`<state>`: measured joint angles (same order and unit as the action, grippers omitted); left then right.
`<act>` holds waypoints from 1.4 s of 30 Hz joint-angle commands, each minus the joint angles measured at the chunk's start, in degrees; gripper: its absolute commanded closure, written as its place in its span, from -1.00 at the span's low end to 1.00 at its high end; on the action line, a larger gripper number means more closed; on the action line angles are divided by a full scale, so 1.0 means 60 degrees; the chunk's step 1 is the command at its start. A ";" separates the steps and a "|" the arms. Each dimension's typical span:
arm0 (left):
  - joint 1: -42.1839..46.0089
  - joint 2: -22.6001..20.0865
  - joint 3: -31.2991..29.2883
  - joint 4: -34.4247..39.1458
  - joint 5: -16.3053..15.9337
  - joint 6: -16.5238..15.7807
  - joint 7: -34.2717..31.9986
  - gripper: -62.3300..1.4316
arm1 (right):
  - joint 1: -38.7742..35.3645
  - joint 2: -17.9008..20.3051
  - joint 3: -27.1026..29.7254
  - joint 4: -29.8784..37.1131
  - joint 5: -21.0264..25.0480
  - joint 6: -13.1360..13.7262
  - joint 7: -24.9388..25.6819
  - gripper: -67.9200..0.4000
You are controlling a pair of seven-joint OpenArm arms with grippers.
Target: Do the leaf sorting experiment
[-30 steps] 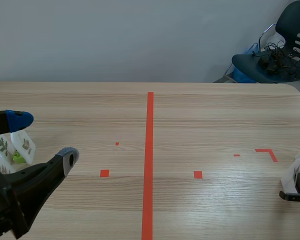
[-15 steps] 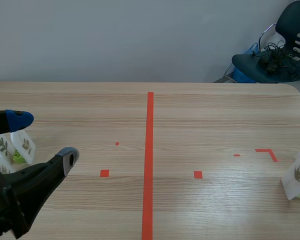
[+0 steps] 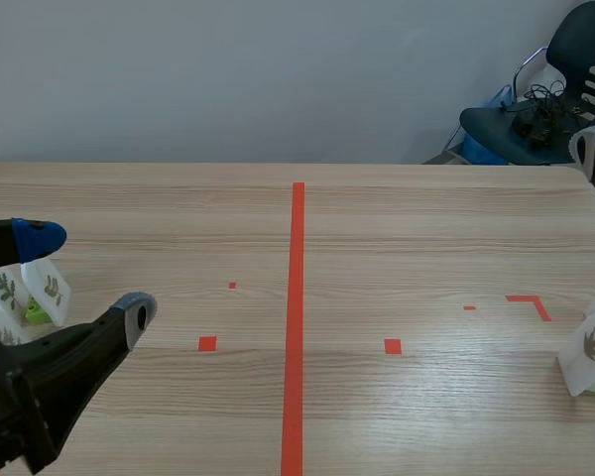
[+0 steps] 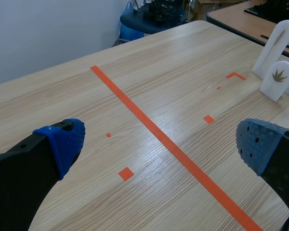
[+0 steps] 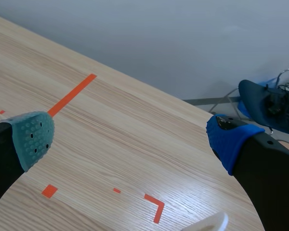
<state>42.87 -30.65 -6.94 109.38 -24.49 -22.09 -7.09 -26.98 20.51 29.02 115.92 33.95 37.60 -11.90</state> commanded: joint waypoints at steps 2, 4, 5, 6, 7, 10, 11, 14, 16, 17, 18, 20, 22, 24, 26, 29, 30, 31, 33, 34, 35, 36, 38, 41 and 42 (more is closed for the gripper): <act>-0.0033 -0.0036 0.0029 0.0146 -0.0095 -0.0022 -0.0131 -1.00 | -0.0168 0.0361 -0.0532 -0.0200 0.0284 0.0073 0.0135 -1.00; -0.0033 -0.0033 0.0029 0.0146 -0.0095 -0.0022 -0.0131 -1.00 | -0.0277 0.0499 -0.1096 -0.0200 0.0277 0.0084 0.0127 -1.00; -0.0033 -0.0033 0.0029 0.0146 -0.0095 -0.0022 -0.0131 -1.00 | -0.0295 0.0521 -0.1359 -0.0200 0.0277 0.0084 0.0102 -1.00; -0.0033 -0.0033 0.0029 0.0146 -0.0095 -0.0022 -0.0135 -1.00 | -0.0310 0.0521 -0.1694 -0.0200 0.0270 0.0098 0.0058 -1.00; -0.0033 -0.0033 0.0029 0.0146 -0.0095 -0.0022 -0.0135 -1.00 | -0.0317 0.0521 -0.2022 -0.0200 0.0270 0.0098 0.0022 -1.00; -0.0033 -0.0033 0.0029 0.0146 -0.0095 -0.0022 -0.0135 -1.00 | -0.0317 0.0514 -0.3027 -0.0200 0.0237 0.0084 -0.0331 -1.00; -0.0033 -0.0033 0.0029 0.0146 -0.0095 -0.0022 -0.0135 -1.00 | -0.0321 0.0499 -0.3344 -0.0200 0.0160 0.0058 -0.0455 -1.00; -0.0033 -0.0033 0.0029 0.0146 -0.0095 -0.0022 -0.0135 -1.00 | -0.0321 0.0463 -0.4098 -0.0200 0.0087 -0.0047 -0.0798 -1.00; -0.0033 -0.0033 0.0029 0.0146 -0.0095 -0.0022 -0.0135 -1.00 | -0.0321 0.0463 -0.4452 -0.0200 -0.0051 -0.0055 -0.0820 -1.00; -0.0033 -0.0033 0.0029 0.0146 -0.0095 -0.0022 -0.0135 -1.00 | -0.0321 0.0466 -0.4579 -0.0200 -0.0109 -0.0098 -0.0820 -1.00; -0.0033 -0.0033 0.0029 0.0146 -0.0095 -0.0022 -0.0135 -1.00 | -0.0321 0.0466 -0.4670 -0.0200 -0.0164 -0.0127 -0.0820 -1.00; -0.0033 -0.0033 0.0029 0.0146 -0.0095 -0.0022 -0.0131 -1.00 | -0.0317 0.0466 -0.4717 -0.0200 -0.0233 -0.0127 -0.0816 -1.00; -0.0033 -0.0033 0.0029 0.0146 -0.0095 -0.0022 -0.0131 -1.00 | -0.0317 0.0474 -0.4714 -0.0200 -0.0233 -0.0120 -0.0812 -1.00; -0.0033 -0.0033 0.0029 0.0146 -0.0095 -0.0022 -0.0131 -1.00 | -0.0317 0.0474 -0.4714 -0.0200 -0.0229 -0.0117 -0.0641 -1.00; -0.0033 -0.0033 0.0029 0.0146 -0.0095 -0.0022 -0.0131 -1.00 | -0.0317 0.0474 -0.4714 -0.0200 -0.0226 -0.0117 -0.0474 -1.00; -0.0033 -0.0033 0.0029 0.0146 -0.0095 -0.0022 -0.0131 -1.00 | -0.0313 0.0477 -0.4714 -0.0200 -0.0226 -0.0117 -0.0382 -1.00; -0.0033 -0.0033 0.0029 0.0146 -0.0095 -0.0022 -0.0131 -1.00 | -0.0313 0.0495 -0.4714 -0.0200 -0.0229 -0.0120 -0.0386 -1.00; -0.0033 -0.0033 0.0029 0.0146 -0.0095 -0.0022 -0.0131 -1.00 | -0.0313 0.0510 -0.4714 -0.0200 -0.0229 -0.0120 -0.0390 -1.00; -0.0033 -0.0033 0.0029 0.0146 -0.0095 -0.0022 -0.0131 -1.00 | -0.0313 0.0528 -0.4714 -0.0200 -0.0229 -0.0120 -0.0390 -1.00; -0.0033 -0.0033 0.0029 0.0146 -0.0095 -0.0022 -0.0131 -1.00 | -0.0313 0.0528 -0.4714 -0.0200 -0.0226 -0.0124 -0.0390 -1.00; -0.0033 -0.0033 0.0029 0.0146 -0.0095 -0.0022 -0.0131 -1.00 | -0.0313 0.0525 -0.4714 -0.0200 -0.0226 -0.0124 -0.0390 -1.00; -0.0033 -0.0033 0.0029 0.0146 -0.0095 -0.0022 -0.0131 -1.00 | -0.0313 0.0525 -0.4714 -0.0200 -0.0226 -0.0124 -0.0390 -1.00; -0.0033 -0.0033 0.0029 0.0146 -0.0095 -0.0022 -0.0131 -1.00 | -0.0313 0.0525 -0.4714 -0.0200 -0.0226 -0.0124 -0.0390 -1.00; -0.0033 -0.0033 0.0029 0.0146 -0.0095 -0.0022 -0.0131 -1.00 | -0.0313 0.0525 -0.4714 -0.0200 -0.0226 -0.0120 -0.0390 -1.00; -0.0033 -0.0033 0.0029 0.0146 -0.0095 -0.0022 -0.0131 -1.00 | -0.0313 0.0525 -0.4714 -0.0200 -0.0226 -0.0120 -0.0386 -1.00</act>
<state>42.87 -30.65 -6.94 109.38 -24.49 -22.09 -7.11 -29.26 23.22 -0.01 114.65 32.16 36.88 -15.07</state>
